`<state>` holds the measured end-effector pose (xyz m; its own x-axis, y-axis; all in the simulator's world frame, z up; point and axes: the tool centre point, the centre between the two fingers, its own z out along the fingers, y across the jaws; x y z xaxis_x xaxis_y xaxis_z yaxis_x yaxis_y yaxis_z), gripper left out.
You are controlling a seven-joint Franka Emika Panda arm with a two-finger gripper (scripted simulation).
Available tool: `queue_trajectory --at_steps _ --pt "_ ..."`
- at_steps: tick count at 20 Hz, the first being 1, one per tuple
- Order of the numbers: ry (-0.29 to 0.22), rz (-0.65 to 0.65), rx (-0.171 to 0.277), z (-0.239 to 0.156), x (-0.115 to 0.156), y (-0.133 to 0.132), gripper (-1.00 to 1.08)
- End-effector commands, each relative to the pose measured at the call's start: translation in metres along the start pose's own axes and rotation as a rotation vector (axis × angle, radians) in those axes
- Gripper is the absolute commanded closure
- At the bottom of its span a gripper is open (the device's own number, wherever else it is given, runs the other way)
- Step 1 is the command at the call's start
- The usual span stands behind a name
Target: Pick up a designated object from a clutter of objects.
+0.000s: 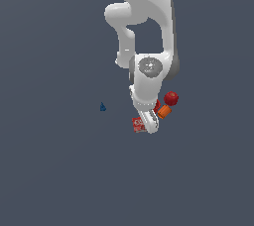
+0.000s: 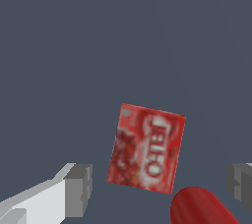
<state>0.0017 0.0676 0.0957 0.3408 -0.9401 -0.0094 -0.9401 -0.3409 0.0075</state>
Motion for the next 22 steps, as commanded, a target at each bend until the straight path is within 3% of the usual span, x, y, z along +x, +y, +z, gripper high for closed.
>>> queue_trajectory --at_steps 1,11,22 --pt "0.002 0.055 0.003 0.008 -0.003 0.0 -0.92" --pt "0.008 0.181 0.008 0.028 -0.009 0.002 -0.92" --pt "0.008 0.193 0.008 0.037 -0.009 0.003 -0.92"
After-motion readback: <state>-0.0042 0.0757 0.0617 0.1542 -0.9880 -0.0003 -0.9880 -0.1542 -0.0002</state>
